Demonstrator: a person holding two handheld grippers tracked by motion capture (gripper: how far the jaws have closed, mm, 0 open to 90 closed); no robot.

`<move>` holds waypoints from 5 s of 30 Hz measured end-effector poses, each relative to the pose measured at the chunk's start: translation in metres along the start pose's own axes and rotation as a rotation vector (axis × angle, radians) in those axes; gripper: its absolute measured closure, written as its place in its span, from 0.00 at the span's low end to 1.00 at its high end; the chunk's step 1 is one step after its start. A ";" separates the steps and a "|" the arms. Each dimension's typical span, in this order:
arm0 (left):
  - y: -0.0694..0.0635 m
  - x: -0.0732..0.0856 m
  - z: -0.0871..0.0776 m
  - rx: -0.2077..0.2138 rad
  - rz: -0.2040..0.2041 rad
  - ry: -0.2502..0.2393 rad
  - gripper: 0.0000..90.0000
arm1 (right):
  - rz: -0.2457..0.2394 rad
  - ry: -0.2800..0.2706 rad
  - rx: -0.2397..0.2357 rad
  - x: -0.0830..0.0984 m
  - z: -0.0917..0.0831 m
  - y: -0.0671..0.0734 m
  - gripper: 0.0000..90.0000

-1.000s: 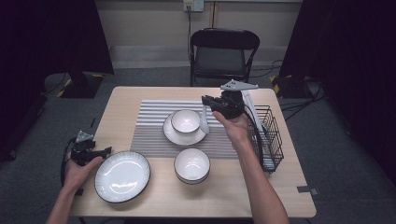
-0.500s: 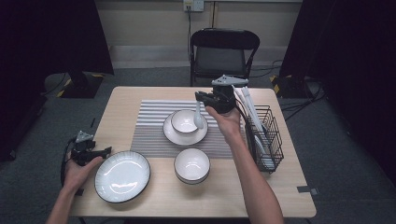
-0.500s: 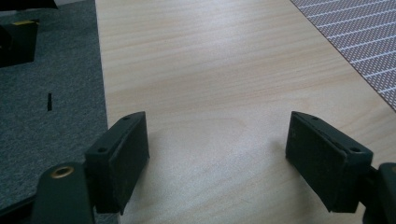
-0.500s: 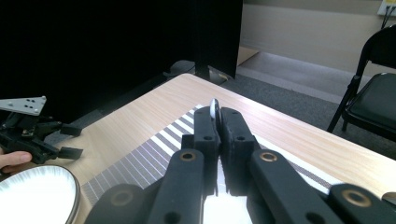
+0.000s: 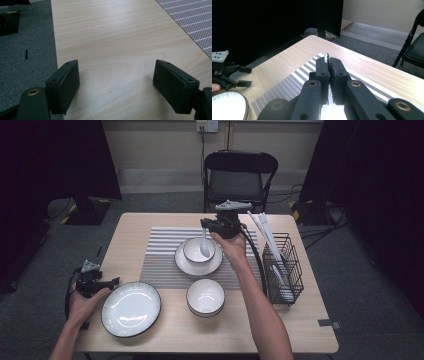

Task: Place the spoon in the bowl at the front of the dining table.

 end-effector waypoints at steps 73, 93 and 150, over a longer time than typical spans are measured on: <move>0.000 0.000 0.000 0.000 0.000 0.000 0.23 | 0.037 0.024 -0.020 0.074 0.002 0.001 0.93; 0.000 0.000 0.000 0.003 0.000 0.001 0.23 | 0.024 0.058 -0.053 0.079 0.018 0.012 0.87; 0.000 0.000 0.000 0.002 0.000 0.000 0.23 | 0.034 0.169 -0.115 0.097 0.053 0.026 0.60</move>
Point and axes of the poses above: each handheld gripper's, and its own axes: z roughly forward along the jaws, x roughly out of its underside, y roughly to its left, the point moved 9 cm from there along z, roughly forward along the jaws, and after that the axes turned 9 degrees about -y, right-handed, at the moved point
